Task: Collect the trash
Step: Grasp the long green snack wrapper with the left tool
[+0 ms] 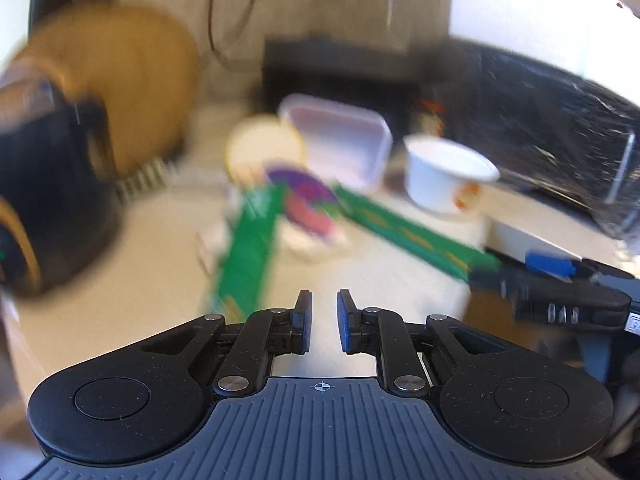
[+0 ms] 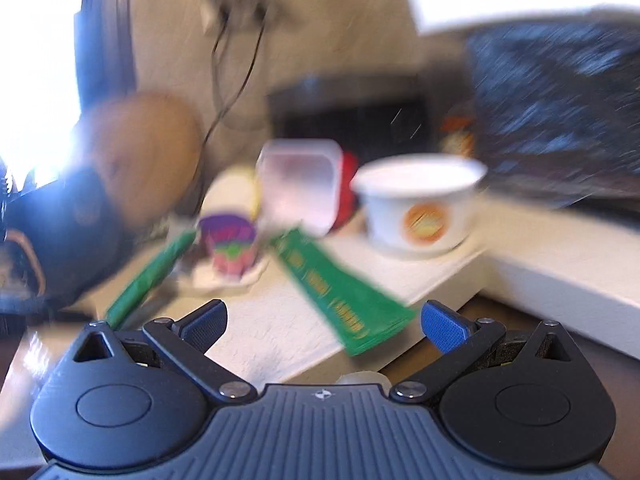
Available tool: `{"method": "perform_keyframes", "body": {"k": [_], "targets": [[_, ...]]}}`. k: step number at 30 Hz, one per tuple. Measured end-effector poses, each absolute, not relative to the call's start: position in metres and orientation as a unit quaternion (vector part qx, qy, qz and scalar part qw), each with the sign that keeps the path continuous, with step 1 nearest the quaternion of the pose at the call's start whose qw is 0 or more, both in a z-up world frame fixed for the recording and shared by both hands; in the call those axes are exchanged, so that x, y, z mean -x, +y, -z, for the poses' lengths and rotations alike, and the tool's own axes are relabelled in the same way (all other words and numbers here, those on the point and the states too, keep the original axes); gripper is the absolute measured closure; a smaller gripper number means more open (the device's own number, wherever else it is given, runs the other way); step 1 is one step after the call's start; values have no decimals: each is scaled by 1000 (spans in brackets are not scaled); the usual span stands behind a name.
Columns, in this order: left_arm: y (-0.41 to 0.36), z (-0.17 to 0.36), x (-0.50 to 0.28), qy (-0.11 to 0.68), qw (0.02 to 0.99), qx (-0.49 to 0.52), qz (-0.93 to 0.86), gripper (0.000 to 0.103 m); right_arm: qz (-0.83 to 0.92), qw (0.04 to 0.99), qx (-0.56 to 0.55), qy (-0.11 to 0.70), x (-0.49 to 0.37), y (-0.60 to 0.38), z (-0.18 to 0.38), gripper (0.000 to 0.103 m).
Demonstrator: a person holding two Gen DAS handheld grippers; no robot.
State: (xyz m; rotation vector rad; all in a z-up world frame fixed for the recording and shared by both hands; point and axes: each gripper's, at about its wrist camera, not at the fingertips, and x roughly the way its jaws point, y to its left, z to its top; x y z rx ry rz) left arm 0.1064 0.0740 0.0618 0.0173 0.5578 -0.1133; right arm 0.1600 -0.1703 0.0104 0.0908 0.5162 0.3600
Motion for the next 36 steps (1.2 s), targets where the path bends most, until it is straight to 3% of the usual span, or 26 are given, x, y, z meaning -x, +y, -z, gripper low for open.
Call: {"method": "perform_keyframes", "body": {"k": [4, 15, 22, 31, 36], "targets": [[89, -65, -132, 245, 968, -42, 21, 85, -162, 953, 0, 254, -181, -154, -6, 0], [102, -24, -178, 303, 950, -71, 27, 84, -179, 933, 47, 307, -214, -129, 13, 0], [105, -11, -180, 309, 948, -65, 44, 81, -198, 925, 41, 322, -216, -129, 14, 0], [95, -5, -173, 302, 941, -150, 15, 76, -201, 920, 55, 332, -218, -126, 12, 0], [107, -6, -179, 307, 944, -123, -6, 75, -218, 916, 59, 330, -218, -130, 11, 0]]}}
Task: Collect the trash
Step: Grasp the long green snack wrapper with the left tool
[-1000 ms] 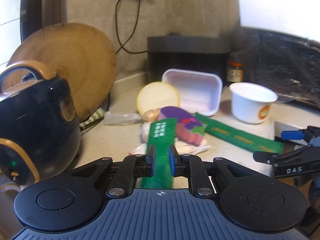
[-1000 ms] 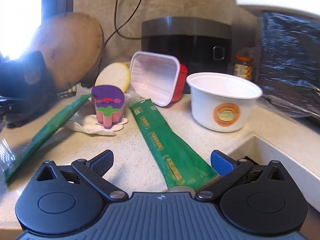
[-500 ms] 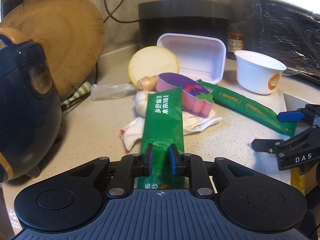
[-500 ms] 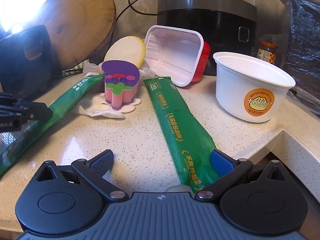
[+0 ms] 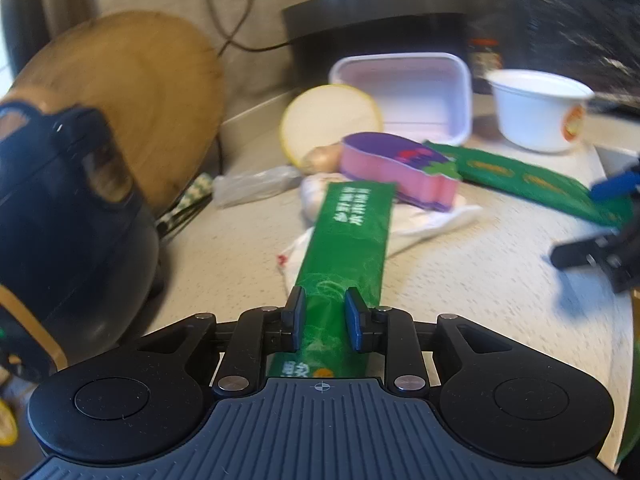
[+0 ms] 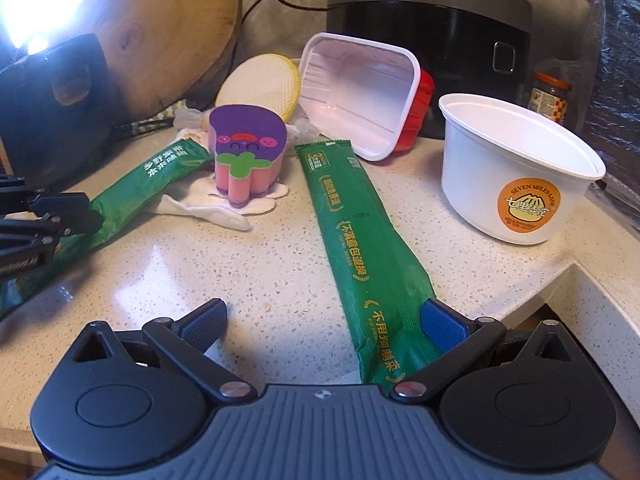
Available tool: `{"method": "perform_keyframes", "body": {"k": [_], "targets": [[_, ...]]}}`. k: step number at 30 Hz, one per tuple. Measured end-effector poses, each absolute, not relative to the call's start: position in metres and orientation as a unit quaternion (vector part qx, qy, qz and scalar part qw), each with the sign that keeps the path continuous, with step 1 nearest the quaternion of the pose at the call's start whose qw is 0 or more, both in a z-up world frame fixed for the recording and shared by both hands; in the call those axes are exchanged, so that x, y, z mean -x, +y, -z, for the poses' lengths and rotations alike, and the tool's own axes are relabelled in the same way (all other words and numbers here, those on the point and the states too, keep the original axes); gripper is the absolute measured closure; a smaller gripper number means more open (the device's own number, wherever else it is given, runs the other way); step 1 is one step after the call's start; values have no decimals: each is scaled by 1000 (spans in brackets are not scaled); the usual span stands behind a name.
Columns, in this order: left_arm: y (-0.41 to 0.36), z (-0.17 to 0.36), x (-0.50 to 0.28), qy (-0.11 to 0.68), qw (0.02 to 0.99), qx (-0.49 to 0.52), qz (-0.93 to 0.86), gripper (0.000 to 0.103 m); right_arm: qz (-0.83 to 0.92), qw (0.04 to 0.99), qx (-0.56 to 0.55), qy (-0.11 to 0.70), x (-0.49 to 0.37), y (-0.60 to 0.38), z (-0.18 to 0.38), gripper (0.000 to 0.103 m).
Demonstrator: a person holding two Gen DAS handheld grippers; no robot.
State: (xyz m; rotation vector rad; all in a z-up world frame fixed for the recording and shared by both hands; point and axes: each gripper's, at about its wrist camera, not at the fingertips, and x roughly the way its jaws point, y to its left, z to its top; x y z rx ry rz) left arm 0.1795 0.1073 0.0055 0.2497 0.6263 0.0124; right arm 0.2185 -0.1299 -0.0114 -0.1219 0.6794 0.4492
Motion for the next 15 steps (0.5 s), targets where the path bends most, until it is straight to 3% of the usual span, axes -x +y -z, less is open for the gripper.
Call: {"method": "perform_keyframes", "body": {"k": [6, 11, 15], "targets": [[140, -10, -193, 305, 952, -33, -13, 74, -258, 929, 36, 261, -202, -151, -38, 5], [134, -4, -190, 295, 949, -110, 6, 72, -232, 949, -10, 215, -210, -190, -100, 0], [129, -3, -194, 301, 942, -144, 19, 66, -138, 965, -60, 213, -244, -234, -118, 0]]}}
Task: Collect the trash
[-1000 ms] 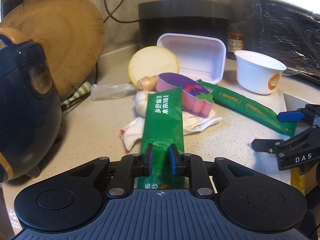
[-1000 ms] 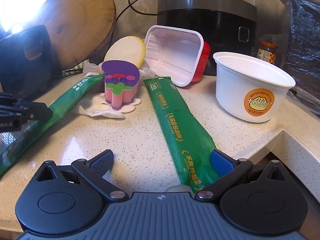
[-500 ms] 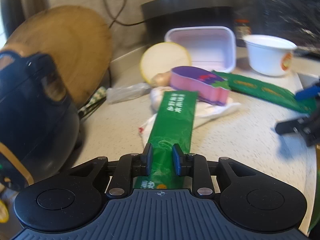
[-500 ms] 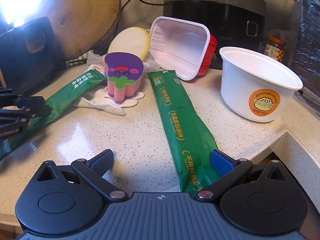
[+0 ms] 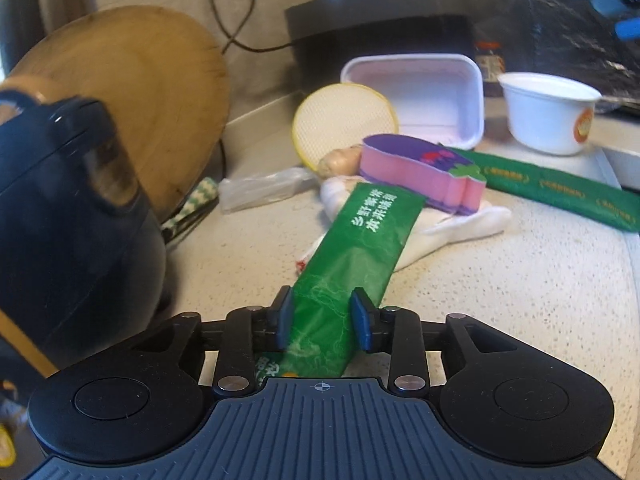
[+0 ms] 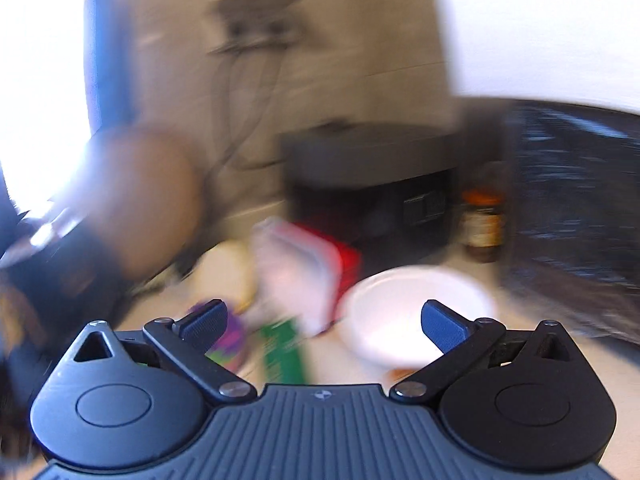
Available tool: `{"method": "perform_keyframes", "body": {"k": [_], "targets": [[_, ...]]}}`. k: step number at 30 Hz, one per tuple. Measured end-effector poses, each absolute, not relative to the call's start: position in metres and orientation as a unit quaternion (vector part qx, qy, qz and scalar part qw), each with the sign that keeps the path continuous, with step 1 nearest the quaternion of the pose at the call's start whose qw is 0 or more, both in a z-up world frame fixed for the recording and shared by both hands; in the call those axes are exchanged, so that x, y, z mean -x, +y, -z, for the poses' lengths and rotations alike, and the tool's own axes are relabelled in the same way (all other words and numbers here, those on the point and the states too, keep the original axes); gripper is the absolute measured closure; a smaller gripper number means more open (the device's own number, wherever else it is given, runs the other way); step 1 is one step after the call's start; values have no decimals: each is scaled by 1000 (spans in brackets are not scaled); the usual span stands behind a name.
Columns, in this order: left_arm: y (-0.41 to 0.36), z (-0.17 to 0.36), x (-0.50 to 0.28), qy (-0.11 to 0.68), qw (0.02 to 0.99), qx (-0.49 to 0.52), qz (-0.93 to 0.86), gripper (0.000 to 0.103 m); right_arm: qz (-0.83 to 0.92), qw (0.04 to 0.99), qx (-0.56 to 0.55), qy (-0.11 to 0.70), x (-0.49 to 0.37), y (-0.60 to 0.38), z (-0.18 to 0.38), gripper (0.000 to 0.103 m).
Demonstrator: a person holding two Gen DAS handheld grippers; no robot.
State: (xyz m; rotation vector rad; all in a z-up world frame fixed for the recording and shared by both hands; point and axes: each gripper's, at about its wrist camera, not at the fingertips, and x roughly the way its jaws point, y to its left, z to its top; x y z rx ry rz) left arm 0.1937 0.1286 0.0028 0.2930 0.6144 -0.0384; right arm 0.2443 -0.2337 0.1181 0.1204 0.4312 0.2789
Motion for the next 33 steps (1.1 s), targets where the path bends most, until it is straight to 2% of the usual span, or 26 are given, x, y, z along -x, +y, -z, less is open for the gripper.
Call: {"method": "perform_keyframes", "body": {"k": [4, 9, 12, 13, 15, 16, 17, 18, 19, 20, 23, 29, 33], "targets": [[133, -4, -202, 312, 938, -152, 15, 65, -44, 974, -52, 218, -276, -255, -106, 0], [140, -2, -205, 305, 941, -147, 15, 64, -24, 957, -96, 273, -321, -262, -72, 1], [141, -1, -205, 300, 942, -150, 11, 64, -3, 948, -101, 302, -345, -259, -53, 8], [141, -2, -206, 303, 942, -146, 9, 64, -3, 943, -104, 317, -354, -257, -47, 14], [145, -5, -209, 308, 943, -130, 6, 65, -17, 930, -113, 349, -363, -256, -37, 36], [147, -6, -210, 308, 944, -120, 3, 69, -30, 923, -118, 366, -365, -254, -33, 63], [149, -7, -211, 308, 945, -111, -3, 76, -35, 919, -118, 376, -361, -252, -31, 75], [152, -8, -212, 306, 947, -101, -5, 80, -47, 917, -119, 378, -357, -251, -31, 78], [154, -9, -212, 303, 948, -93, -1, 88, -59, 916, -117, 380, -355, -249, -31, 85], [155, -10, -212, 302, 949, -89, 2, 91, -66, 916, -112, 379, -349, -247, -33, 89], [154, -12, -209, 300, 949, -93, 3, 95, -90, 921, -102, 366, -330, -242, -46, 96], [145, -22, -190, 289, 952, -104, 8, 97, -129, 929, -91, 335, -296, -231, -74, 97], [138, -31, -174, 285, 953, -103, 21, 97, -134, 928, -82, 338, -294, -219, -73, 97]]}}
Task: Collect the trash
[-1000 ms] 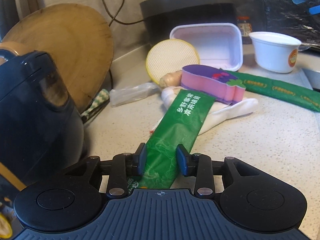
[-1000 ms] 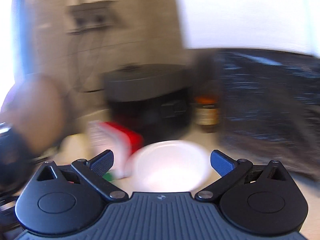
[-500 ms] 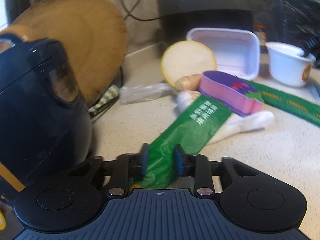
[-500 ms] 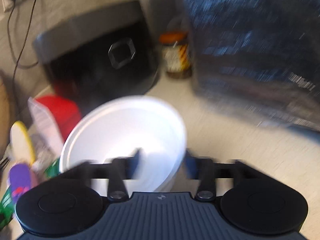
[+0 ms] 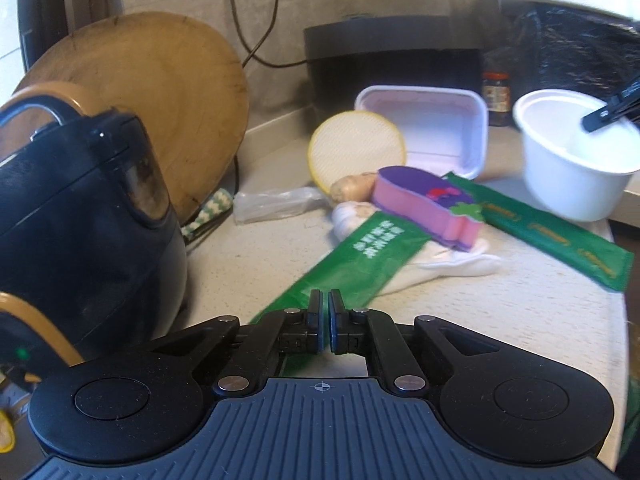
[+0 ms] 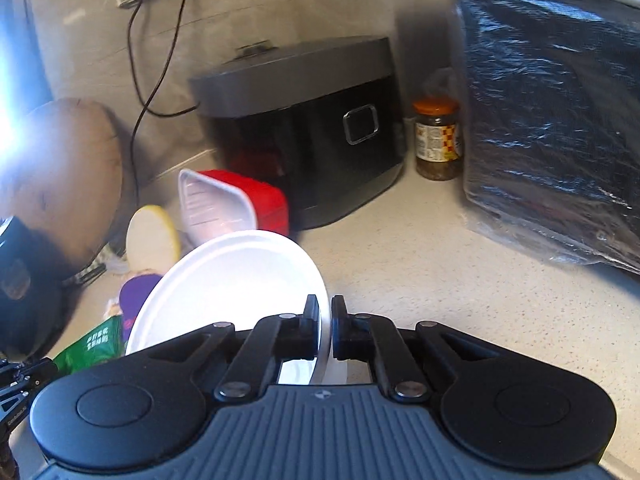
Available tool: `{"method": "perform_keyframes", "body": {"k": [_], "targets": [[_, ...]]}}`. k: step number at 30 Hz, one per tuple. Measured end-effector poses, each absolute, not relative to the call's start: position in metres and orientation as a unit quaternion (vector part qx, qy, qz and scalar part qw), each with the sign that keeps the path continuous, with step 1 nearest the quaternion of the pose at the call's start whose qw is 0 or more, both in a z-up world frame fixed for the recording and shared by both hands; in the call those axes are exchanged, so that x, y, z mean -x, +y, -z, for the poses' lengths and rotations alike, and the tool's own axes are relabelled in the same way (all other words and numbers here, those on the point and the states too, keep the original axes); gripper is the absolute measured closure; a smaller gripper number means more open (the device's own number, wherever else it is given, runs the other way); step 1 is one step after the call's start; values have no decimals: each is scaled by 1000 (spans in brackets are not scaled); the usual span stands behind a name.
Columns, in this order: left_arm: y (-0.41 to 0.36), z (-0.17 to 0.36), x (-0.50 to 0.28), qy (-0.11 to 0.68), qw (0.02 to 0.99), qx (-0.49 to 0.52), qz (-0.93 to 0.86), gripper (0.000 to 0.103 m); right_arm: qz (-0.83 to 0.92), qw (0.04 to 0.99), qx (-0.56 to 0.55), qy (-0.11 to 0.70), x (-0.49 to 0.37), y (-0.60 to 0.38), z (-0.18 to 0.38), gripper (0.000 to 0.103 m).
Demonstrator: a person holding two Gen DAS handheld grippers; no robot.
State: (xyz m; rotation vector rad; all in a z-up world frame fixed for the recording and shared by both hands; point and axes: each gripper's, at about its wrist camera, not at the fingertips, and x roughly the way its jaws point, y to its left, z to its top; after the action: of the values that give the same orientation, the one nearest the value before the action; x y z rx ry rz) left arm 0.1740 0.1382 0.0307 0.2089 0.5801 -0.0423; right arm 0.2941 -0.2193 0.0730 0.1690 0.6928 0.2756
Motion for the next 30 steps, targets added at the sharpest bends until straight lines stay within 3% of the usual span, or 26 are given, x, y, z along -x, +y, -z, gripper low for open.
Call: {"method": "perform_keyframes", "body": {"k": [7, 9, 11, 12, 16, 19, 25, 30], "targets": [[161, -55, -171, 289, 955, -68, 8, 91, -63, 945, -76, 311, -306, -230, -57, 93], [174, -56, -180, 326, 944, -54, -14, 91, -55, 953, -56, 294, -297, -228, -60, 75], [185, -51, -184, 334, 941, -47, -24, 91, -64, 962, -43, 263, -281, -224, -67, 41], [190, -49, -184, 325, 944, -44, -18, 91, -67, 966, -38, 249, -272, -221, -72, 38], [200, -45, -192, 281, 959, -33, 5, 91, -131, 965, -31, 227, -239, -200, -91, 35], [195, -40, -212, 310, 950, -39, 8, 91, -218, 943, -34, 248, -217, -173, -88, 30], [193, -24, -236, 349, 937, -33, 6, 90, -303, 899, -18, 314, -198, -120, -48, 31], [196, -12, -224, 402, 915, 1, 28, 91, -338, 873, -28, 351, -199, -99, -26, 38]]}}
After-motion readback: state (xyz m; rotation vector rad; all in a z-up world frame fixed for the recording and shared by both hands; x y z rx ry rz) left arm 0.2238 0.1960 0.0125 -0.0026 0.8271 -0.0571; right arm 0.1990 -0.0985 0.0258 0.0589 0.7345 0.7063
